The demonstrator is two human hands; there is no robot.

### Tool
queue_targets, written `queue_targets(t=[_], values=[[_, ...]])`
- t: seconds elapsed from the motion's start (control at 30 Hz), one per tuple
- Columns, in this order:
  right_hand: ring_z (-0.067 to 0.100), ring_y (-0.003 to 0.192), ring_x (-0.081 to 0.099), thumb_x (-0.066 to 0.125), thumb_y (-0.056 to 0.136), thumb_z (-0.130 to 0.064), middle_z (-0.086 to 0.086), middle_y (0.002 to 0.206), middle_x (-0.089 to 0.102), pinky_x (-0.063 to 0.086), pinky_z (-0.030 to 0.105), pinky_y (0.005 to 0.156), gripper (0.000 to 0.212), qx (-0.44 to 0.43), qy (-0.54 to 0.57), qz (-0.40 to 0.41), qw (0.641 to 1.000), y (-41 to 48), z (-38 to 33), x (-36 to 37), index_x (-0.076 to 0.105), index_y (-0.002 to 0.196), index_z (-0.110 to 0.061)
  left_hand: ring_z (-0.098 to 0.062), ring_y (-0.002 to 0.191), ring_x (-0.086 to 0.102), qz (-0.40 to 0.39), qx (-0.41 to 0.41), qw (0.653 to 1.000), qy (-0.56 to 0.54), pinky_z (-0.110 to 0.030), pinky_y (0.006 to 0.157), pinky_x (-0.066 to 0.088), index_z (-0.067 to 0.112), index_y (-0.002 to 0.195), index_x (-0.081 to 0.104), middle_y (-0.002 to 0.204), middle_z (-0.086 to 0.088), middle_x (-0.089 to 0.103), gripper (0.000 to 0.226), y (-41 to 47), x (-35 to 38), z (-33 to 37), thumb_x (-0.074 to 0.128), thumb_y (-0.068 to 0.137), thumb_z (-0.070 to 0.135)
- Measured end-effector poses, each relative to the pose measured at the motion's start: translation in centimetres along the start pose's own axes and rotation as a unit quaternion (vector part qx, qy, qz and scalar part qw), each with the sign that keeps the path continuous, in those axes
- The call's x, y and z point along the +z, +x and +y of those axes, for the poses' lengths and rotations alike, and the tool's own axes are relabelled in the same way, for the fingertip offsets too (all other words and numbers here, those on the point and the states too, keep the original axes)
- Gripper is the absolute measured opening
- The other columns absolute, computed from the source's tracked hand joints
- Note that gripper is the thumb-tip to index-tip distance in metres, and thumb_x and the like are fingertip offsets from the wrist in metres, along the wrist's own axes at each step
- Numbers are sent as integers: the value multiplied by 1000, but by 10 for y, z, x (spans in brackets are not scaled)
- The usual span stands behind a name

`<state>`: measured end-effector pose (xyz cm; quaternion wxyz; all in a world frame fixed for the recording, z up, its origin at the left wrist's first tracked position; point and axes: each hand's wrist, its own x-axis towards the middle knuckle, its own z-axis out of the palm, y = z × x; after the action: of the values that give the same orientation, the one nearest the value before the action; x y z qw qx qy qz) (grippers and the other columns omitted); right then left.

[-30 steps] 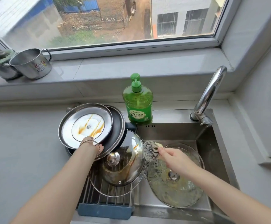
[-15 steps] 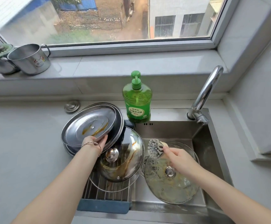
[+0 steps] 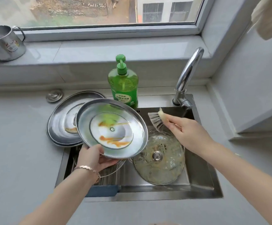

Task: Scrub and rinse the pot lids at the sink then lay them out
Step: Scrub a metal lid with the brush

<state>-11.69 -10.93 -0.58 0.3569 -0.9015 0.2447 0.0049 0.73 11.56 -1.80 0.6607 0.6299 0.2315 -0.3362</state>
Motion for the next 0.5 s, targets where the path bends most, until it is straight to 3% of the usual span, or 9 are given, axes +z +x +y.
queue_targets(t=[0.07,0.13,0.23,0.3,0.4,0.43,0.5], values=[[15,87,55,31,98,-46,-4,96,59,44,31,72,38,-2,-110,-57,992,4,7,9,37,135,-52,-37,60,65,-37,-14,997,65,-44,48,56,12,116,45,82,-19,64,48,-6,11,-2,33,79,-17],[18,87,50,34,100,-36,-2,91,46,37,30,71,36,0,-174,-116,978,6,7,18,42,134,-48,-34,54,66,-73,-19,990,121,-45,49,57,11,118,45,74,-17,68,49,-9,25,-3,34,79,-17],[15,98,55,44,98,-33,-3,100,58,40,27,80,33,-43,-102,-168,979,-4,-2,35,51,129,-43,-36,57,65,-121,-4,974,190,-50,53,56,12,119,44,85,-21,64,52,-14,46,-2,31,80,-19],[13,109,57,53,94,-34,-8,117,65,44,27,89,31,-37,-3,-126,991,-4,0,33,58,124,-40,-38,62,65,-153,11,963,221,-53,54,56,11,120,45,89,-22,64,54,-17,54,-1,32,78,-21],[21,110,57,51,95,-36,-3,121,64,45,35,89,28,66,-18,-5,998,11,30,12,59,122,-40,-36,62,67,-175,42,959,218,-48,53,57,10,126,45,86,-20,66,59,-19,54,5,35,77,-21],[23,110,57,50,95,-36,-2,121,64,46,34,87,28,98,-36,6,994,8,38,7,59,121,-40,-33,60,67,-177,60,958,217,-45,51,57,10,127,45,86,-18,66,59,-20,54,9,36,77,-21],[23,105,59,50,95,-37,-1,117,66,44,32,81,28,85,-20,-20,996,-9,37,12,61,120,-40,-30,62,66,-177,97,954,221,-39,45,55,13,124,45,95,-16,63,58,-23,57,15,35,78,-21]])
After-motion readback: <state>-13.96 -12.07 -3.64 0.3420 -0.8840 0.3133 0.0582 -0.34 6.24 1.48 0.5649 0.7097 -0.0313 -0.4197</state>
